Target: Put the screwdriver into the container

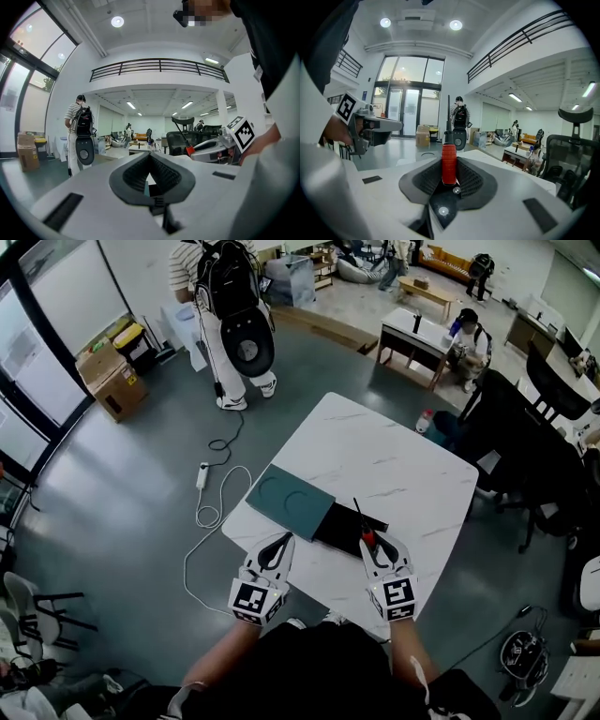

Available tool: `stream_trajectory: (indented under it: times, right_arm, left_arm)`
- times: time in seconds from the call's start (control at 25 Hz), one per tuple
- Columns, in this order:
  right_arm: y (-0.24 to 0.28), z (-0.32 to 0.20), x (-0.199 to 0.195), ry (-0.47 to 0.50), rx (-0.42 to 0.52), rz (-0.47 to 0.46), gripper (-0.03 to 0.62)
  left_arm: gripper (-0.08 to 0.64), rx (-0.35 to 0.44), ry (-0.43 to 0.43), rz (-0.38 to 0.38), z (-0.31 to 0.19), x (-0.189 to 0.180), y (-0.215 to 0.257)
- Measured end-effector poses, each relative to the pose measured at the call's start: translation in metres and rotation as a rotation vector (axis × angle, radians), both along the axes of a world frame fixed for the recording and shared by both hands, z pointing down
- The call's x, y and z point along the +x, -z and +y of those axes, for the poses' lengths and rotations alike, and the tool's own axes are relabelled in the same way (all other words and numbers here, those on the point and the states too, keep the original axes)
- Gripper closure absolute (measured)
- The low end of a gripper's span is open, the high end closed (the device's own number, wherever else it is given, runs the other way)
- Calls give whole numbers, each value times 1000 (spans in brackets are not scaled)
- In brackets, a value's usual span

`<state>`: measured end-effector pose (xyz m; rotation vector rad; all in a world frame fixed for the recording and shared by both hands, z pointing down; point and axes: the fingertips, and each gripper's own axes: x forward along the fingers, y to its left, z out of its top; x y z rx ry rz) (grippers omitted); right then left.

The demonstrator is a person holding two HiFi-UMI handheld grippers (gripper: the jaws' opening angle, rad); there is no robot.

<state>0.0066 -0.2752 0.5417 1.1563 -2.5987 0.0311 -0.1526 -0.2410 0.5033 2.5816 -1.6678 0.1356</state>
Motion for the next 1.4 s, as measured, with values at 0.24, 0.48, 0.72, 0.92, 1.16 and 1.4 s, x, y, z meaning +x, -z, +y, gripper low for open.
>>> stream_trajectory:
  times: [0.24,0.48,0.72,0.92,1.16,1.4]
  right_arm:
    - [-18,-17,6,16,-19,80,482]
    - [-76,-29,19,0,-34,393,483]
    - [-119,-35,28,25,-76,637,483]
    - [-154,-36,33,104,-148,820,483]
    - [-186,-33,36,190,-249,972,483]
    - [-205,-33,33,200,-348,1039,483]
  left_arm:
    - [555,-27,-5,-3,-23,-1,-4]
    - [555,-38,-72,-5,-47,-2,-11]
    - [555,-44,-111,-9,-62,-15,-17]
    - [555,-57,-132,19,-62,-17,-21]
    - [555,-70,-153,26,-59,-24,-27]
    - [555,-73,-155,35,-56,-33,-32]
